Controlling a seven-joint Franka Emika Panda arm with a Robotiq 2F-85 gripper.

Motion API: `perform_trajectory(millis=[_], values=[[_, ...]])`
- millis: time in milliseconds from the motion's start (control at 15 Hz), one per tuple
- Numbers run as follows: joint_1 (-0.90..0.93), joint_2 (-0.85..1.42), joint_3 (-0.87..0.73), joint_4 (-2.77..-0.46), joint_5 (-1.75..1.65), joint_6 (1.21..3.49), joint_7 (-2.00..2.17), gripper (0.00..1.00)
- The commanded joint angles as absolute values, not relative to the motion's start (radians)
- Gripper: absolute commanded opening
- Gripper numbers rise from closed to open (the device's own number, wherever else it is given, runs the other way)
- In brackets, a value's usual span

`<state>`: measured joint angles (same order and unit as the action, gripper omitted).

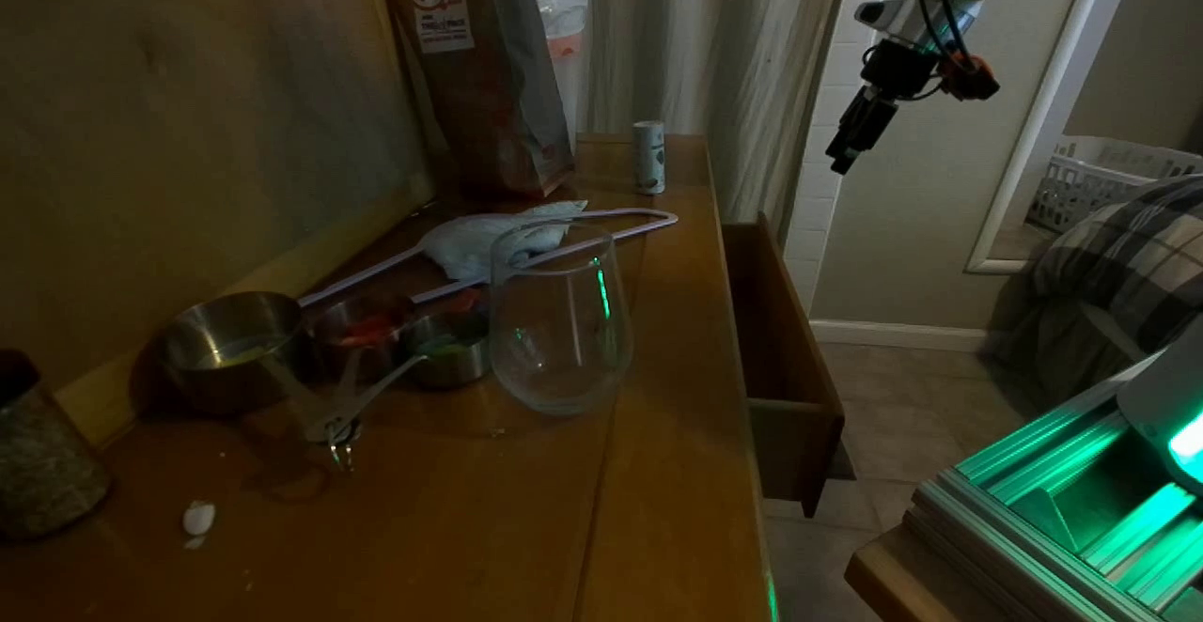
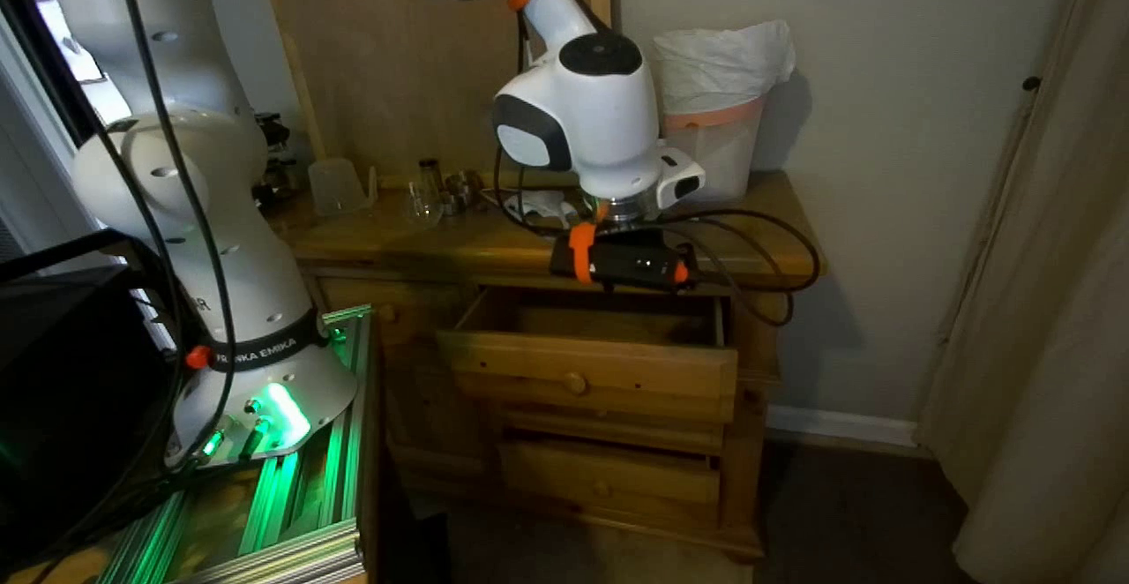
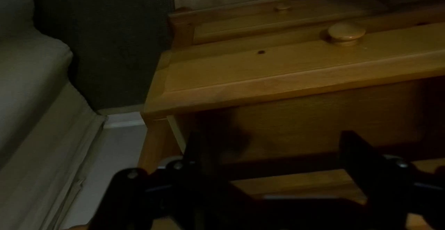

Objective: Open the top right drawer, remove the white container from the drawer, put it on the dresser and then close the drawer

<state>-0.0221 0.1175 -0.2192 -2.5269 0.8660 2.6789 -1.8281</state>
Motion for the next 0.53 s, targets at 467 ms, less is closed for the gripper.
perform_trajectory(millis=[467], values=[[-0.022,0.303,-0.192,-2.438,0.974,2.666,-1.924,1.00]])
